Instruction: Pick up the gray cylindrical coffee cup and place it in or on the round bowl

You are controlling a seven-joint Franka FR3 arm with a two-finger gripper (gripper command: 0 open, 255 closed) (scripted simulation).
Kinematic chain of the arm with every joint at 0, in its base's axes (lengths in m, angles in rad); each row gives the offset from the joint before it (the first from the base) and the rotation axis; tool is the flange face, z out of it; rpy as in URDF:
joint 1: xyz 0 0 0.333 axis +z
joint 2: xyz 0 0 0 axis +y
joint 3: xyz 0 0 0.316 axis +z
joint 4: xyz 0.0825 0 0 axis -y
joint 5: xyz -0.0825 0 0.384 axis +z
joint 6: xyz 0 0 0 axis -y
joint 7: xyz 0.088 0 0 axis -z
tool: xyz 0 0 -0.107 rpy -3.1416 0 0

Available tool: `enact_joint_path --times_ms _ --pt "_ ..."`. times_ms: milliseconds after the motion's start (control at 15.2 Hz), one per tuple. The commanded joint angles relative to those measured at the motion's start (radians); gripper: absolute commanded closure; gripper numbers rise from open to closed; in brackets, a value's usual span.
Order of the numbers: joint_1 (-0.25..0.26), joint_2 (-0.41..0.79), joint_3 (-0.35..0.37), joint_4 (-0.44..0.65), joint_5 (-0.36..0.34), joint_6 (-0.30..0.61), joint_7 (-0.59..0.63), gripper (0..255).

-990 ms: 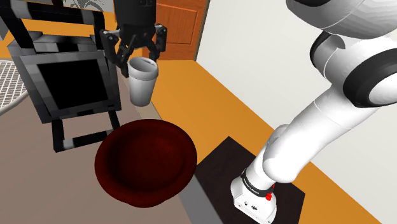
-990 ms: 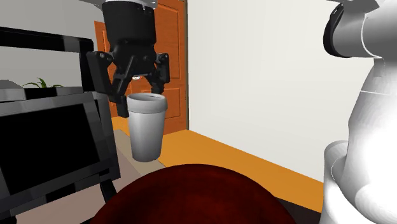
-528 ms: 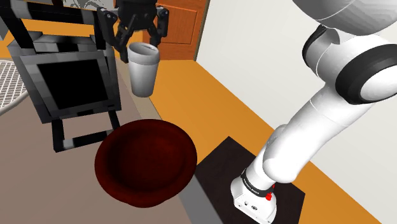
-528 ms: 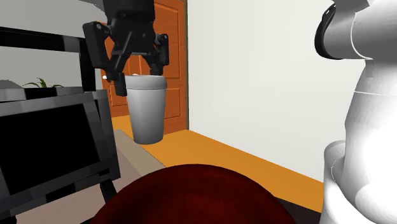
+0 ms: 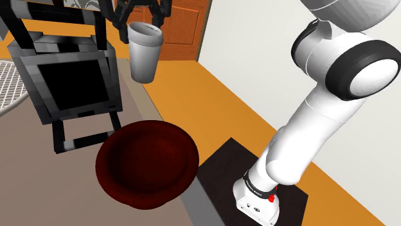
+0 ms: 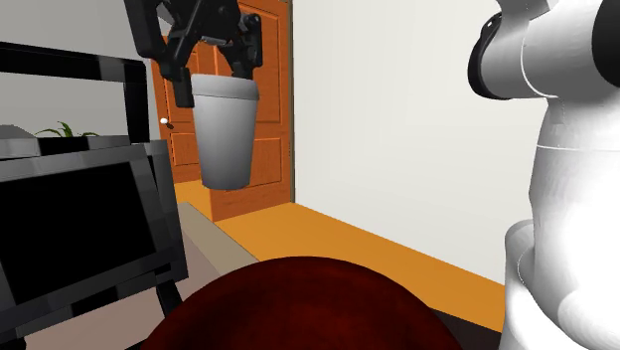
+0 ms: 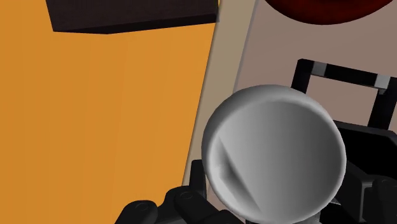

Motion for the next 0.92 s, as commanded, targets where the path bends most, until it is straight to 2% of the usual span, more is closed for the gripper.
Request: enact_joint_path --times_ms 0,132,462,858 --pt "0.012 0.032 0.01 0.067 -0.021 -0.042 0.009 255" --pt "0.021 0.053 0.017 0.11 -0.036 -0.069 0.015 255" --pt "0.073 0.01 0.064 0.104 -0.01 -0.111 0.12 255" --pt "0.163 0.019 0.144 0.163 -0.014 -0.183 0.281 255"
